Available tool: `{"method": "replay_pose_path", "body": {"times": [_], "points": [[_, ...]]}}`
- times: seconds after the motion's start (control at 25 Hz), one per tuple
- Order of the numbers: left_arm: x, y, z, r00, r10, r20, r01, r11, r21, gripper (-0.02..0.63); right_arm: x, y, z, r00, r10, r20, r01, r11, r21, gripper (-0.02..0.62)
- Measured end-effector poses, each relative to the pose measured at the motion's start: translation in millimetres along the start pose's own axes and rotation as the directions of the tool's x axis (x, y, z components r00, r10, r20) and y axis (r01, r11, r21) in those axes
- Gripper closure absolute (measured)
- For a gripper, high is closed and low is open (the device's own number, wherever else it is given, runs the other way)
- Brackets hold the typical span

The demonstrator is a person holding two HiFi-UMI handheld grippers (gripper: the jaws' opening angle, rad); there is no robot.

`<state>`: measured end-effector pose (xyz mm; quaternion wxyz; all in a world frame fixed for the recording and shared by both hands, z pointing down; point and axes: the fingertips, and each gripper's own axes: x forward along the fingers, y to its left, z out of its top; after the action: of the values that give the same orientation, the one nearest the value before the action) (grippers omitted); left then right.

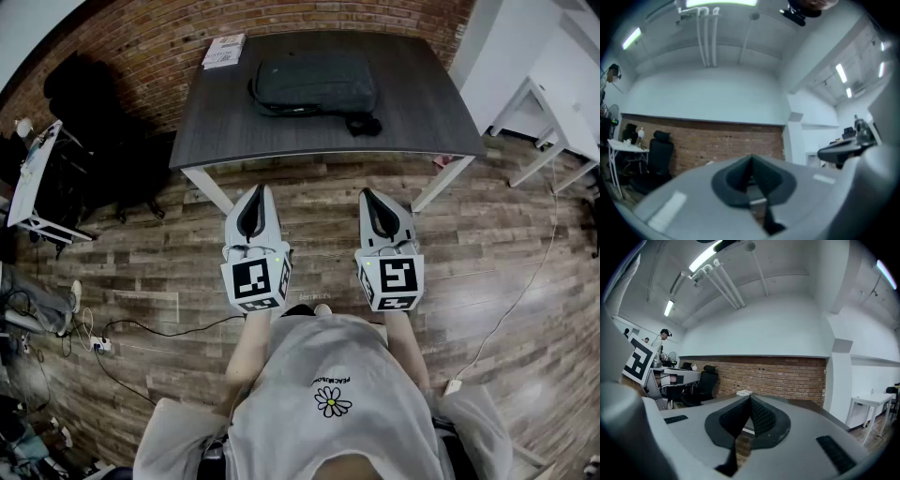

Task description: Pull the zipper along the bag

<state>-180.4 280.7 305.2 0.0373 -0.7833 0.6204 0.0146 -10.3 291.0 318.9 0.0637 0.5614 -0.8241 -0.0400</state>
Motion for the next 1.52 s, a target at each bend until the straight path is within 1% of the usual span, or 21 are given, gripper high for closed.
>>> {"method": "replay_pose_path", "body": {"times": [0.16, 0.32, 0.44, 0.56, 0.64, 0.8, 0.92, 1.08, 1.2, 1.52], "points": [[-4.1, 0.8, -2.4, 1.000, -0.013, 0.008, 0.013, 1.000, 0.018, 0.607, 0.2, -2.4, -9.5, 1.000, -0.008, -0.004, 0.008, 0.999, 0.039, 0.597], [-11.1, 2.9, -4.5, 0.999, -0.026, 0.021, 0.025, 0.999, 0.025, 0.607, 0.1, 3.0, -16.8, 1.000, 0.001, -0.025, -0.001, 0.999, 0.033, 0.597], [-14.0, 1.7, -6.7, 0.999, -0.040, 0.024, 0.039, 0.999, 0.020, 0.607, -4.3, 2.4, -19.7, 1.000, -0.011, -0.022, 0.012, 0.999, 0.046, 0.597], [-17.1, -5.5, -5.0, 0.997, -0.061, 0.039, 0.059, 0.998, 0.037, 0.607, -10.4, -2.4, -23.5, 1.000, -0.025, 0.000, 0.025, 0.993, 0.112, 0.595], [-20.9, -7.6, -5.8, 0.997, -0.064, 0.039, 0.063, 0.997, 0.033, 0.607, -15.8, -3.3, -26.4, 1.000, -0.030, 0.005, 0.029, 0.988, 0.149, 0.595], [-23.1, -7.7, -11.9, 0.998, -0.060, 0.023, 0.060, 0.998, 0.025, 0.607, -21.5, -6.9, -30.8, 0.999, -0.039, -0.005, 0.039, 0.990, 0.136, 0.595], [-18.6, -8.1, -11.1, 0.998, -0.059, 0.026, 0.058, 0.998, 0.024, 0.607, -22.3, -15.5, -33.4, 0.999, -0.049, -0.007, 0.049, 0.987, 0.155, 0.595], [-2.2, -5.9, -12.0, 0.997, -0.060, 0.042, 0.059, 0.998, 0.024, 0.606, -13.0, -26.9, -36.0, 0.998, -0.067, -0.001, 0.067, 0.986, 0.150, 0.595], [16.1, -3.8, -14.2, 0.996, -0.073, 0.045, 0.073, 0.997, 0.019, 0.606, -1.1, -35.2, -36.1, 0.997, -0.081, 0.004, 0.080, 0.986, 0.148, 0.595], [82.0, 3.0, -21.7, 0.994, -0.100, 0.048, 0.100, 0.995, 0.005, 0.606, 46.8, -65.5, -40.8, 0.994, -0.105, -0.006, 0.105, 0.985, 0.136, 0.595]]}}
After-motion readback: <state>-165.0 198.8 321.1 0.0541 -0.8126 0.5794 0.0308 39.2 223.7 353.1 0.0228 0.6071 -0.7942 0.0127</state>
